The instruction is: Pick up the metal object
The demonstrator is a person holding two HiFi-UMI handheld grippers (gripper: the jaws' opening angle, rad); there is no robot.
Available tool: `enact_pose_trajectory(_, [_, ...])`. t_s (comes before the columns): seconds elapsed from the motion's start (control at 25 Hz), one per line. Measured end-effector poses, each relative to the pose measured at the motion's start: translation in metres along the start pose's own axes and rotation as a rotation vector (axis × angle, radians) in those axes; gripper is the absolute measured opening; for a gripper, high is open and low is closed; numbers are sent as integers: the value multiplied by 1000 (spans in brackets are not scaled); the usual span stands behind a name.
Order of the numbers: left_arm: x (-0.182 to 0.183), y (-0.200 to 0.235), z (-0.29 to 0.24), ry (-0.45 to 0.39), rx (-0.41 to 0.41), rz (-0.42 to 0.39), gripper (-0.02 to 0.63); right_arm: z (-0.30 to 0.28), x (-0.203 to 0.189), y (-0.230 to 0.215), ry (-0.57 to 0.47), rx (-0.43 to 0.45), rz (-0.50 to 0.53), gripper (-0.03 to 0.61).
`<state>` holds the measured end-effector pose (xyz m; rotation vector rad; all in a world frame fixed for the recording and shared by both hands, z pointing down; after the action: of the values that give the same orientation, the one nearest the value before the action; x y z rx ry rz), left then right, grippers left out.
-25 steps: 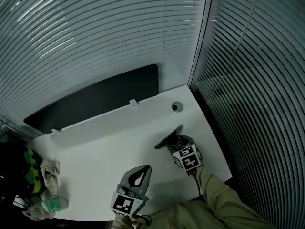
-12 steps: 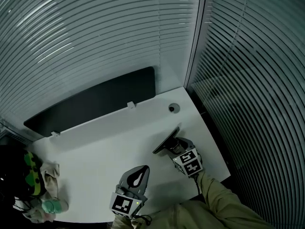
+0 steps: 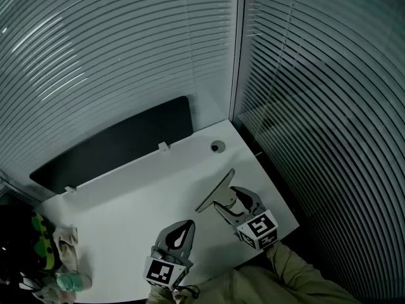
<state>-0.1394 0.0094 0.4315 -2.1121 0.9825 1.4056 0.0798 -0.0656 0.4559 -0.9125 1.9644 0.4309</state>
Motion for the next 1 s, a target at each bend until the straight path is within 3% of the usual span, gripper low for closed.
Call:
enact_pose_trajectory(0.36, [12,-23,0,-1,-13,-21,6,64,0,6,-129,-27,-7,279])
enact_pose_trajectory(1.0, [19,-32,7,-8,-6,-22,6,96,-5,18,-171,-26,-1,280])
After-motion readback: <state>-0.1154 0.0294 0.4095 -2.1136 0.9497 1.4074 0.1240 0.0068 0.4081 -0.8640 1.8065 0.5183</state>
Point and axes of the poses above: the fingertips, and each gripper's own axes: z backward along the fingers, y to its left, x out of its top, the point moved 10 cm from there along z, backward along the fingers, and after that the axes turned 15 degrees about y, right-handed, at the moved point
